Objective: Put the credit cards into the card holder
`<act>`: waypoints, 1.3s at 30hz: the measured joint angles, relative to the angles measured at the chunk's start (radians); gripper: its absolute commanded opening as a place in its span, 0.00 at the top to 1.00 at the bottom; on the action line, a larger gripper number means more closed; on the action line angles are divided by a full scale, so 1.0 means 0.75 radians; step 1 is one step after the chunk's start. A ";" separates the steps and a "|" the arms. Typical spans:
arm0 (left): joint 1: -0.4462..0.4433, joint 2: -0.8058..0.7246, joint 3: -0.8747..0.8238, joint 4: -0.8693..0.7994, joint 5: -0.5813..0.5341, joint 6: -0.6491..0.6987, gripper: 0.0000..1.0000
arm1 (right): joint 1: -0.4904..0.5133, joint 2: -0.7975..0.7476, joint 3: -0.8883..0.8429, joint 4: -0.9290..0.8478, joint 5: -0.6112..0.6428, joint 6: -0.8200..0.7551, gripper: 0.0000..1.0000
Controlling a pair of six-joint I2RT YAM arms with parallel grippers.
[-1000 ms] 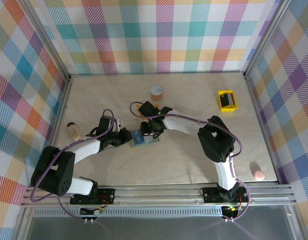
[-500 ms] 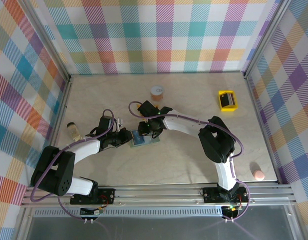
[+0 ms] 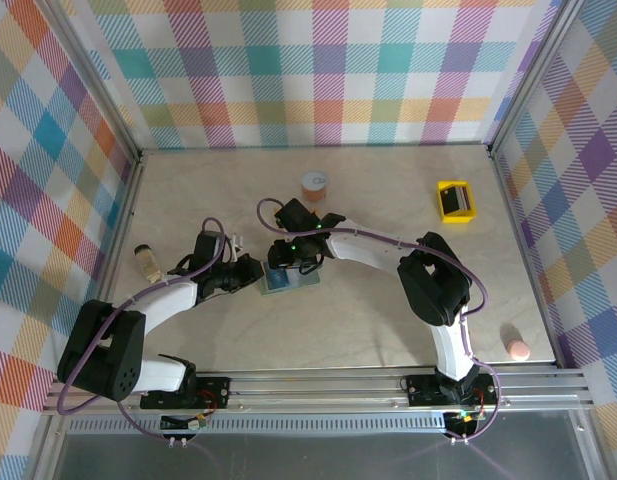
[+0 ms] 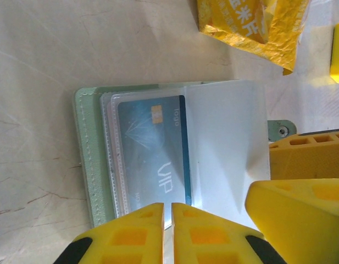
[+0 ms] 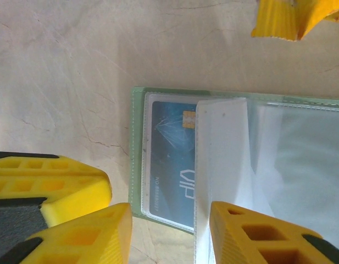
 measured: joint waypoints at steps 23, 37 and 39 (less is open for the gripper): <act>0.106 -0.124 -0.059 -0.106 0.006 -0.010 0.88 | -0.045 0.021 -0.102 0.173 -0.132 0.107 0.50; 0.110 -0.100 -0.063 -0.052 0.086 -0.014 0.85 | -0.151 -0.248 -0.222 -0.023 0.111 0.069 0.47; 0.110 -0.101 -0.062 -0.030 0.096 -0.019 0.79 | -0.229 -0.364 -0.282 -0.036 0.100 0.045 0.47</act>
